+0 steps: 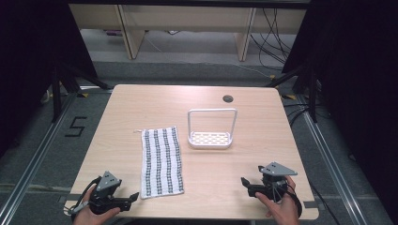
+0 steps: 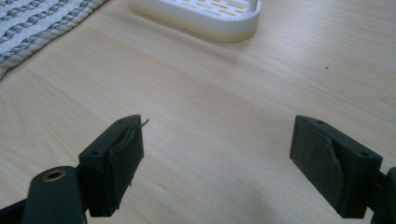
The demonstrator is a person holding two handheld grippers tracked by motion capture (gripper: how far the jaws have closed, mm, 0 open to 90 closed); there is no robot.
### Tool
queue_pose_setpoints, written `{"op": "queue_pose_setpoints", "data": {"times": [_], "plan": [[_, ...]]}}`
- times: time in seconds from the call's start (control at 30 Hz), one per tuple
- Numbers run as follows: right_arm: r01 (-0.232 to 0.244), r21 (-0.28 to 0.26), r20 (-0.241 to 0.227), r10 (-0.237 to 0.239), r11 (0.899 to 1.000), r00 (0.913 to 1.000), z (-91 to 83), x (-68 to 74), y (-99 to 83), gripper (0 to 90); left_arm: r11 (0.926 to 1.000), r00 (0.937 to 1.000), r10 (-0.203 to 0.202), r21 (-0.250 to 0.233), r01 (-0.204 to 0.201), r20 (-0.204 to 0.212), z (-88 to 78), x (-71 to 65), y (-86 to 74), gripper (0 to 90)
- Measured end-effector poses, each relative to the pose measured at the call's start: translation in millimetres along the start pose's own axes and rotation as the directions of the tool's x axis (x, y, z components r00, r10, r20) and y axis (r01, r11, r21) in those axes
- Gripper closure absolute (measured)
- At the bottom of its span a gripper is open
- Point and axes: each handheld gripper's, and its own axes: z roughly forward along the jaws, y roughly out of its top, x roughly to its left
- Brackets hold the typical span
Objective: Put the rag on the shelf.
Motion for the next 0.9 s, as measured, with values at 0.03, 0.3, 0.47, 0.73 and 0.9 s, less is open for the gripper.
{"op": "queue_pose_setpoints", "data": {"times": [0.03,0.3,0.47,0.73,0.9], "plan": [[0.017,0.012,-0.024,-0.017,1.0,0.9996,0.4,-1.6,0.3,18.4,1.0,1.0,0.002,0.0,-0.002,0.001,0.2,-0.3,0.0,15.9],[0.04,0.022,-0.038,-0.04,0.999,0.9985,1.5,3.3,1.4,22.3,1.0,1.0,0.0,0.0,0.0,-0.009,0.0,-0.3,-0.3,15.9],[0.049,0.015,-0.04,-0.049,0.999,0.998,2.5,9.0,2.8,24.2,0.9998,1.0,0.003,0.019,-0.003,0.005,-1.0,0.0,0.6,15.9],[0.073,0.014,-0.075,-0.072,0.997,0.9946,4.9,22.6,10.7,26.0,0.9998,0.9999,-0.004,0.017,0.004,0.017,-0.8,-3.7,0.6,16.6],[0.126,-0.014,-0.115,-0.126,0.992,0.9853,11.6,35.7,19.8,27.9,1.0,0.9997,-0.001,0.003,0.001,0.025,0.6,-7.2,0.5,17.8]]}}
